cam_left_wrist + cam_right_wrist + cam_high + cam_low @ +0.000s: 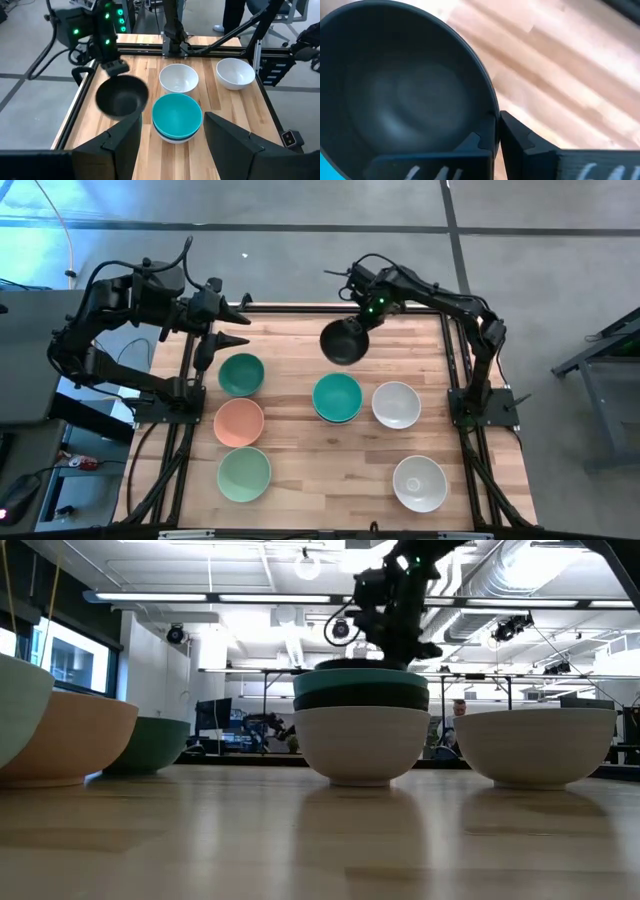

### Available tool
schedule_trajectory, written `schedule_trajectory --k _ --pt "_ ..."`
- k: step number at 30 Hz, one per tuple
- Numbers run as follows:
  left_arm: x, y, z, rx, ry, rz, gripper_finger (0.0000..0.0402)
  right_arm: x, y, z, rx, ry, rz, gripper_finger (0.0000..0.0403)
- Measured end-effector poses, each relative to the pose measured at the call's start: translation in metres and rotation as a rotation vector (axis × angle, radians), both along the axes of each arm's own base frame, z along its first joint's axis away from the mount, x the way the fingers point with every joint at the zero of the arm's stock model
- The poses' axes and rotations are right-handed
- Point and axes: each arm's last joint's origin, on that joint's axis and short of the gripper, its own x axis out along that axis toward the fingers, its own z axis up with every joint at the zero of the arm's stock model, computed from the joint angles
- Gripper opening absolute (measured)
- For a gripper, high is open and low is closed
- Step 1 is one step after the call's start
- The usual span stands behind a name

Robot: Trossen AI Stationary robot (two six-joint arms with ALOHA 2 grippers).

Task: Nest bowls inside each other
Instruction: Stack the black bowl on top of the blue bowl

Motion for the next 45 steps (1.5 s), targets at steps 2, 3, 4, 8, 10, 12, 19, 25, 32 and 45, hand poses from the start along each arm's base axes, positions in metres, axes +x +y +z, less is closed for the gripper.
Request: schedule_trajectory --k 2,3,4,8,10,12,19,25,32,45 --pt "0.000 0.000 0.000 0.000 0.000 0.000 0.0204 0.002 0.009 0.005 0.012 0.020 0.023 0.0000" --pt "0.000 0.000 0.000 0.001 0.000 0.000 0.0204 0.003 0.013 0.007 0.016 0.027 0.035 0.0000" --pt "0.000 0.000 0.000 0.003 0.000 -0.002 0.0204 0.004 0.017 0.009 0.018 0.032 0.046 0.0000" --pt "0.000 0.000 0.000 0.006 0.001 -0.004 0.0204 0.012 0.033 0.012 0.024 0.036 0.068 0.0000" --pt "0.000 0.000 0.000 0.006 0.001 -0.004 0.0204 0.015 0.040 0.012 0.022 0.038 0.082 0.0000" --pt "0.000 0.000 0.000 0.006 0.001 -0.004 0.0204 0.017 0.045 0.012 0.019 0.039 0.097 0.0000" --pt "0.000 0.000 0.000 0.005 0.000 -0.007 0.0204 0.017 0.047 0.013 0.002 0.050 0.091 0.0000" --pt "0.000 0.000 0.000 -0.001 -0.001 -0.004 0.0204 0.012 0.047 0.019 -0.002 0.037 0.082 0.0000" --pt "0.000 0.000 0.000 -0.009 -0.002 0.000 0.0204 0.006 0.055 0.033 -0.007 -0.004 0.071 0.0000" --pt "0.000 0.000 0.000 -0.012 -0.003 0.002 0.0204 0.018 0.100 0.036 0.042 -0.006 0.133 0.0000"
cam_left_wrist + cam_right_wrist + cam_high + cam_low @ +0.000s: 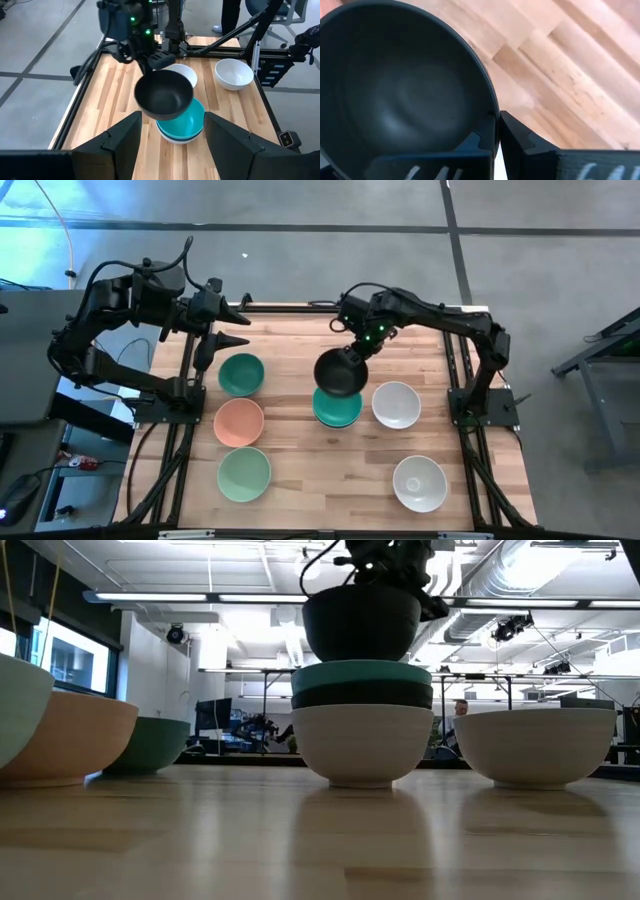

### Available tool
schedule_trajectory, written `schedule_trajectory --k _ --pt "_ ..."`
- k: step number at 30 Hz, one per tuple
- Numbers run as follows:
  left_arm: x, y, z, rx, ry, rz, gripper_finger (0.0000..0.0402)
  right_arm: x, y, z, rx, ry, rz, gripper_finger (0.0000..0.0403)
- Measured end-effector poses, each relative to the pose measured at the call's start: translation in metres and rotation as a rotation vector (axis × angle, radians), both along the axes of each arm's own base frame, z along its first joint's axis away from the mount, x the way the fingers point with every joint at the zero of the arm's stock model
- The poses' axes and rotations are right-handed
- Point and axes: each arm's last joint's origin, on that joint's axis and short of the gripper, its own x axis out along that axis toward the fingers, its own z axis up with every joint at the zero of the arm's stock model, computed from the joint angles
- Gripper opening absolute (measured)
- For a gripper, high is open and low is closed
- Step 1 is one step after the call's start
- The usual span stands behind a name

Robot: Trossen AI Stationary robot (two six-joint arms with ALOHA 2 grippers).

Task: Nest bowls inside each other
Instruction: Stack the black bowl on top of the blue bowl

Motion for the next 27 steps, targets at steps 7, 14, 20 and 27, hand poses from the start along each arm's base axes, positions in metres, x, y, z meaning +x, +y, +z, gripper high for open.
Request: schedule_trajectory --k 7,14,20,27 --pt "0.000 0.000 0.000 0.000 0.000 0.000 0.0204 0.006 0.024 0.000 0.011 0.006 0.022 0.0000" --pt "0.000 0.000 0.000 0.002 0.001 -0.001 0.0204 0.010 0.043 0.000 -0.002 0.007 0.033 0.0000" --pt "0.000 0.000 0.000 0.001 0.001 -0.001 0.0204 0.012 0.052 0.000 -0.033 0.014 0.028 0.0000" --pt "0.000 0.000 0.000 -0.006 -0.001 0.004 0.0204 0.013 0.053 -0.002 -0.056 0.018 0.018 0.0000"
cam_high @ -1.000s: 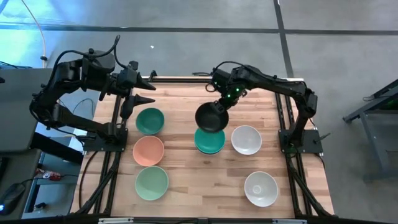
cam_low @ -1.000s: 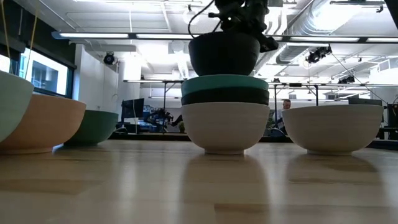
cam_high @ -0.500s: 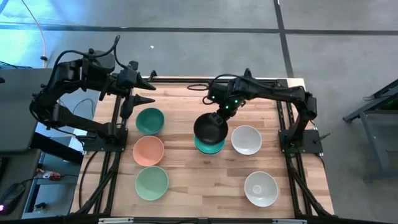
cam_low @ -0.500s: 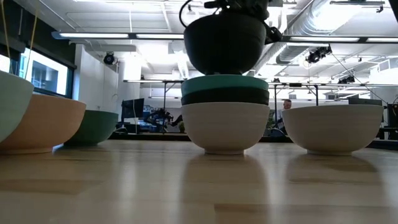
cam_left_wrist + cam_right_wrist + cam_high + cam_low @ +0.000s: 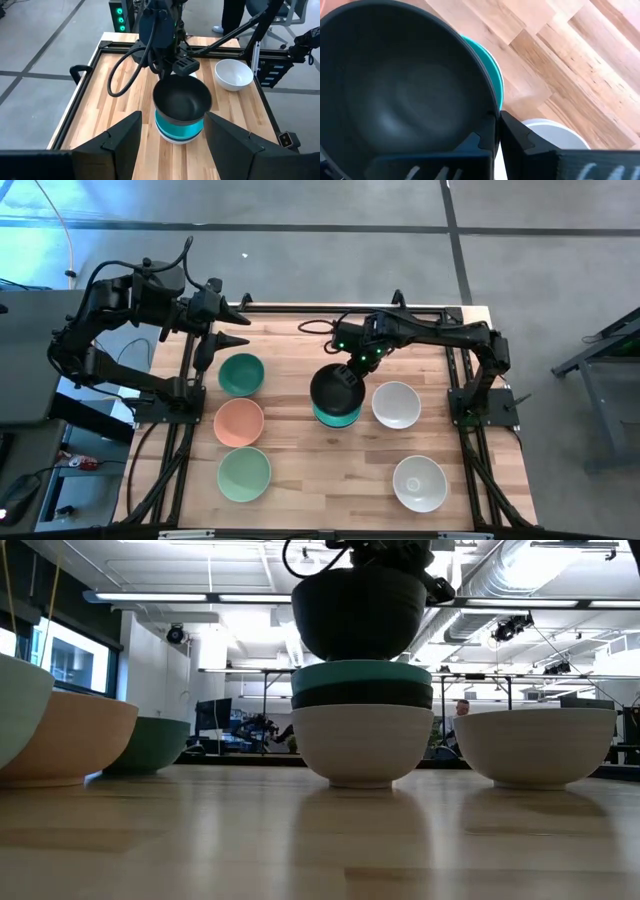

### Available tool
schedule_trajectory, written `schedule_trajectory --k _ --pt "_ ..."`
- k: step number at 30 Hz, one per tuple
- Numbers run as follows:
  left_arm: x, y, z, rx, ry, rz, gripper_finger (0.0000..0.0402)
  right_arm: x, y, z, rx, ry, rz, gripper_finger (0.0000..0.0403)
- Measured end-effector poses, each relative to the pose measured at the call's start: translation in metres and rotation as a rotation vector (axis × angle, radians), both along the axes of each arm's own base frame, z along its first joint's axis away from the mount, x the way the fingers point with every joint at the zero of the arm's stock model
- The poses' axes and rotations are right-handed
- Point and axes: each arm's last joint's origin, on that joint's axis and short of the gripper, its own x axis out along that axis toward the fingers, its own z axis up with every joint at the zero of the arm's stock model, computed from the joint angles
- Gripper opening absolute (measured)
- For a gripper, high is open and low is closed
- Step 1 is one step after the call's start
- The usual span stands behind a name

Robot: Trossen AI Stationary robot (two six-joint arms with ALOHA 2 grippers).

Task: Nest bowls inside each other
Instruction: Stack the black bowl on top of the blue bowl

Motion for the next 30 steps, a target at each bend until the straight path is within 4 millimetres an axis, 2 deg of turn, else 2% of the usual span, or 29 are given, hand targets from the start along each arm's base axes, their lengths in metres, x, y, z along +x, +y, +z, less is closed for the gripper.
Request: schedule_trajectory --k 13,20,30 --pt "0.000 0.000 -0.001 -0.013 0.006 -0.001 0.0204 0.011 0.000 -0.020 0.024 0.056 0.028 0.0000" --pt "-0.001 -0.001 -0.002 -0.019 0.023 -0.002 0.0204 0.010 0.002 -0.045 0.048 0.119 0.018 0.0000" --pt "-0.001 -0.001 -0.002 -0.018 0.023 -0.001 0.0204 0.016 0.004 -0.061 0.058 0.068 0.026 0.0000"
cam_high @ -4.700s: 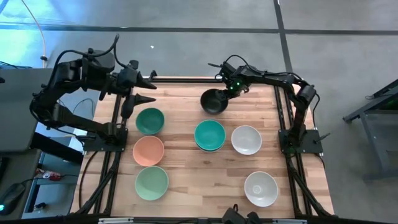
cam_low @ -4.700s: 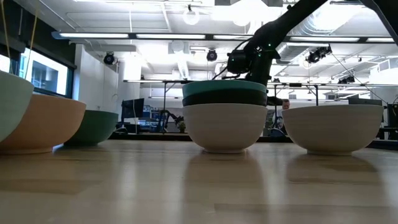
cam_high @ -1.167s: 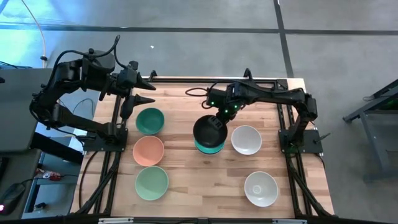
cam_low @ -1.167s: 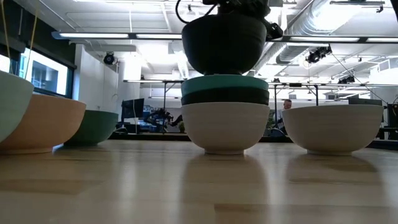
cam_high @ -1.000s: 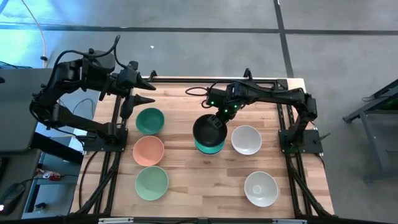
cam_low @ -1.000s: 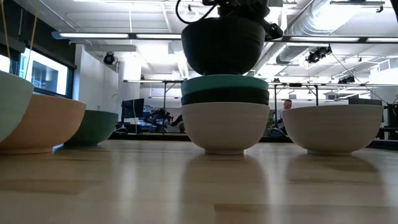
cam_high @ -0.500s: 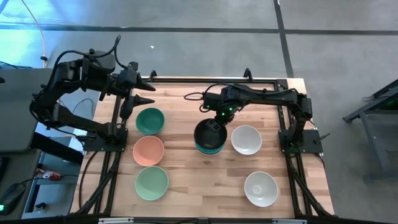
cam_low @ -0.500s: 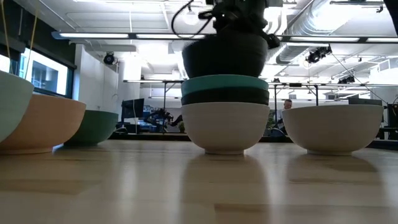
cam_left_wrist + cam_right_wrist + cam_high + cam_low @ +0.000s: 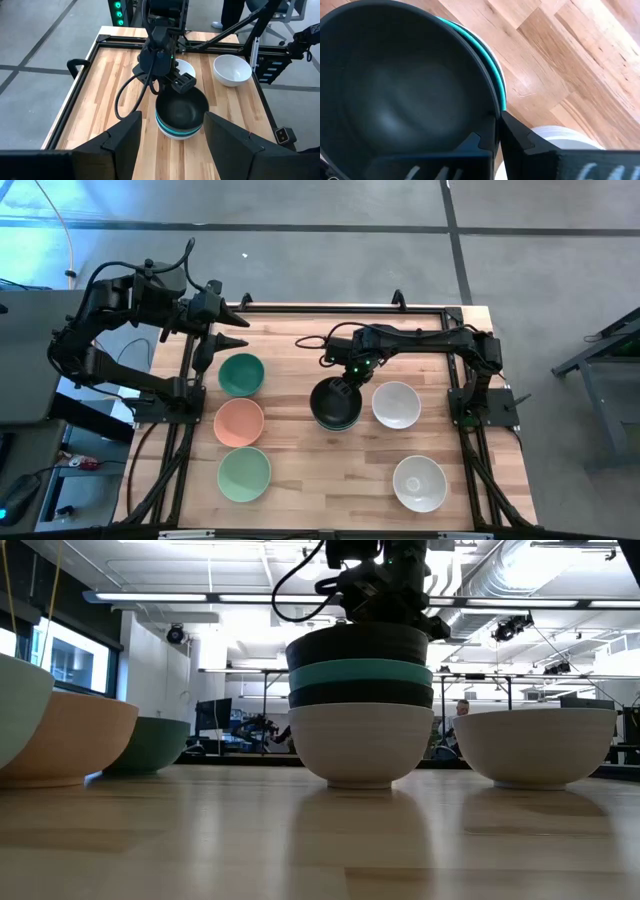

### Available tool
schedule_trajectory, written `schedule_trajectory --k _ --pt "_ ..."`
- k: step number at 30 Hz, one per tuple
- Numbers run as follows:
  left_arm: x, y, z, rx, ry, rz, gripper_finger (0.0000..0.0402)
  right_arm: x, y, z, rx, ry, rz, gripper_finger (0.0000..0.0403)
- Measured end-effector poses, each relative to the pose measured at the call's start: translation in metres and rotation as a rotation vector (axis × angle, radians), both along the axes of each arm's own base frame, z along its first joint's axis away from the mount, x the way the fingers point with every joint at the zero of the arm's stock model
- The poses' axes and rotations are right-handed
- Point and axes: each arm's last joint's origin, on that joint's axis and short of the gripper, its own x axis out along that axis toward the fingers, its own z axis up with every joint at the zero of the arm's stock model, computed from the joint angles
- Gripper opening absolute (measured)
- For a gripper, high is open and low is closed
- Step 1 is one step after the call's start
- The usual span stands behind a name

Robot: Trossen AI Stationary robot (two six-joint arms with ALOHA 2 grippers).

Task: Nest bowls inside each other
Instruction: Stack the black bowl on top of the blue bowl

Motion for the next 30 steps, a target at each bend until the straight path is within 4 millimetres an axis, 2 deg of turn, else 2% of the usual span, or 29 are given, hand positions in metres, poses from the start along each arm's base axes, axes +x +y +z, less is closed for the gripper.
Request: schedule_trajectory --k 15,30 --pt "0.000 0.000 0.000 -0.001 0.000 0.000 0.0204 0.004 0.002 -0.023 0.002 -0.043 -0.002 0.0000" --pt "0.000 0.000 0.000 -0.006 -0.001 0.004 0.0204 0.003 0.002 -0.022 0.004 -0.034 -0.012 0.0002"
